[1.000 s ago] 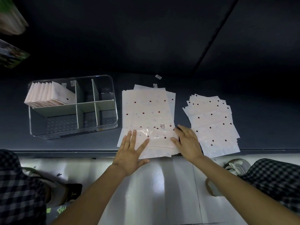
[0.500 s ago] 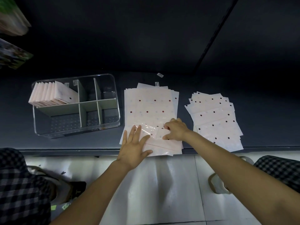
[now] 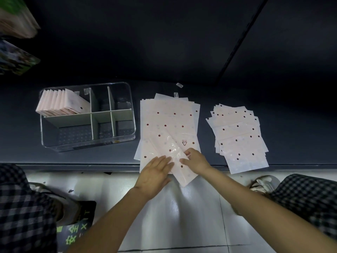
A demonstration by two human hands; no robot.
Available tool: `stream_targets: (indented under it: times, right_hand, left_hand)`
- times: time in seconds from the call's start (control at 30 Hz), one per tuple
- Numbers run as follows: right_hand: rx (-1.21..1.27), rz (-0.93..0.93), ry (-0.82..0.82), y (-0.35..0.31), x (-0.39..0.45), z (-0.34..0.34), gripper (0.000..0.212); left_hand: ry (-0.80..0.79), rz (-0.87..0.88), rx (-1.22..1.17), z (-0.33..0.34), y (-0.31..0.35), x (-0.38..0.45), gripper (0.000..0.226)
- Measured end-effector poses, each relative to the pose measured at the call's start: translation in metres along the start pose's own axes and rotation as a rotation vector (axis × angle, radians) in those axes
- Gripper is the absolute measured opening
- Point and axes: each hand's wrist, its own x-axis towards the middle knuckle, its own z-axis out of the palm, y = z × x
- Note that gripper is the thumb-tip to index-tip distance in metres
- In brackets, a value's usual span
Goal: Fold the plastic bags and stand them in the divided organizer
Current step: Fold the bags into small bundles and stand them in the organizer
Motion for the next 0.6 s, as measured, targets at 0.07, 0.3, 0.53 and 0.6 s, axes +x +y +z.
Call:
stream_targets:
  times: [0.07, 0.3, 0.53, 0.6]
  right_hand:
    - [0.041, 0.011, 0.026, 0.001, -0.006, 0.002, 0.027]
    - [0.398, 0.091, -0.125, 0.001, -0.021, 0.004, 0.021]
    - [-0.18, -0.235, 0.123, 0.013, -0.014, -0.017, 0.031]
    - [-0.271, -0.426, 0.088, 0.019, -0.009, -0.026, 0.053]
  left_hand:
    - [0.02, 0.025, 0.047, -0.001, -0.001, -0.002, 0.058]
    - [0.175, -0.018, 0.074, 0.002, -0.007, -0.002, 0.06]
    - [0.254, -0.045, 0.012, 0.007, -0.014, -0.004, 0.043]
    - [0.278, -0.076, -0.069, 0.007, -0.015, -0.005, 0.039]
